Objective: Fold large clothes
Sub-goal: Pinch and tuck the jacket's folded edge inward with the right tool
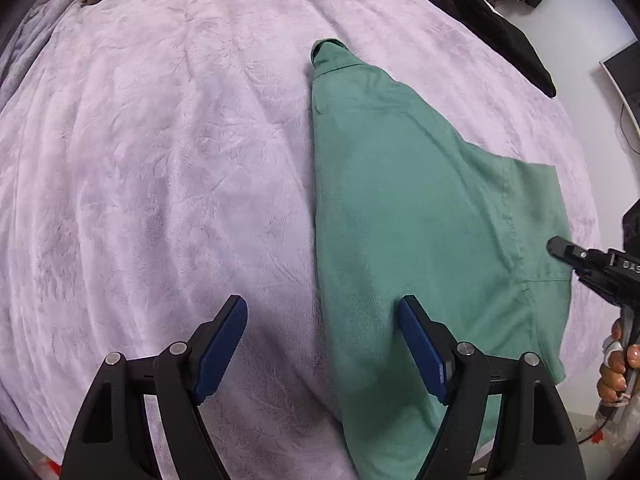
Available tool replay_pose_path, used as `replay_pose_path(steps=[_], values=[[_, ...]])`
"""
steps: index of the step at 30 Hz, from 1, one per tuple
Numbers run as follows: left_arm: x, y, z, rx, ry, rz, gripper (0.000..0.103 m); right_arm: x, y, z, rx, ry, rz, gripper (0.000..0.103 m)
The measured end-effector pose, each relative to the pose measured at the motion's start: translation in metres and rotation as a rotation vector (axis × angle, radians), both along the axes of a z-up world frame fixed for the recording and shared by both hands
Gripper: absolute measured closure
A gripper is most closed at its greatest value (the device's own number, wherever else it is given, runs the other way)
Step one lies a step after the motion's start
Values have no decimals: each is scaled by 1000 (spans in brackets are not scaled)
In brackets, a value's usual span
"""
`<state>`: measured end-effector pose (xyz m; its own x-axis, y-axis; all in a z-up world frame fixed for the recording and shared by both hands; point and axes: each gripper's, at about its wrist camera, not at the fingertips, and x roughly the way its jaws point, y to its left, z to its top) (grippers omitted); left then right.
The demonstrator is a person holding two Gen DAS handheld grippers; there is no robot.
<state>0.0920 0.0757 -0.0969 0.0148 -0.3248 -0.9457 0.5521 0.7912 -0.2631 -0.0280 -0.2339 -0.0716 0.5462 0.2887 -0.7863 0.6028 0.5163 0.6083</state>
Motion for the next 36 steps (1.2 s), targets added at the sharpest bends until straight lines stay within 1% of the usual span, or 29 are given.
replay_pose_path(steps=[2, 3, 4, 5, 7, 9, 10, 11, 12, 14, 17, 18, 20, 22, 23, 24, 27, 29, 31, 32, 33, 35, 36], values=[[-7, -12, -2, -1, -14, -15, 24, 0, 5, 18, -125, -2, 43, 99], [-9, -19, -6, 6, -25, -26, 24, -3, 5, 21, -174, 13, 49, 99], [-12, -25, -8, 16, -34, -36, 22, -4, 1, 17, -194, 42, 52, 99], [-16, -34, -11, 24, -39, -42, 19, -6, -4, 9, -188, 69, 48, 99], [-17, -45, -22, 36, -35, -40, 11, -13, -19, -19, -140, 125, 21, 99], [-17, -53, -22, 49, -27, -36, 9, -16, -29, -45, -109, 173, -9, 99], [-17, -53, -18, 58, -34, -38, 9, -18, -32, -54, -83, 174, -29, 99], [-22, -48, -13, 70, -51, -51, 9, -21, -35, -57, -63, 167, -46, 99], [-27, -55, -11, 84, -71, -68, 9, -23, -36, -58, -53, 161, -55, 99], [-37, -63, -2, 96, -100, -106, 9, -22, -33, -55, -74, 166, -32, 100], [-64, -52, 7, 81, -72, -173, 9, -20, -32, -54, -89, 176, -6, 99], [-75, -46, 5, 93, -63, -203, 9, -22, -33, -54, -93, 176, -1, 99], [-98, -34, -7, 146, -58, -263, 9, -25, -31, -54, -107, 178, 10, 99], [-112, -17, -18, 149, -35, -262, 8, -23, -29, -52, -118, 185, 20, 99], [-114, -11, -21, 139, -27, -236, 7, -23, -29, -51, -117, 191, 23, 99], [-114, -6, -23, 135, -19, -209, 4, -24, -29, -48, -115, 194, 27, 99], [-110, 4, -24, 133, 12, -150, 3, -31, -26, -31, -122, 220, 39, 97], [-112, 7, -21, 136, 1, -154, 3, -39, -19, -11, -138, 210, 56, 95], [-115, 13, -18, 143, -16, -167, 3, -47, -2, 11, -139, 175, 85, 95], [-115, 4, -18, 146, -17, -165, 3, -51, 8, 21, -133, 155, 106, 95], [-115, 5, -18, 147, -16, -162, 3, -56, 19, 29, -129, 137, 132, 95], [-116, -4, -19, 149, -12, -152, 3, -62, 41, 38, -125, 122, 186, 95], [-116, -7, -19, 148, -10, -147, 3, -65, 54, 37, -122, 129, 217, 95]])
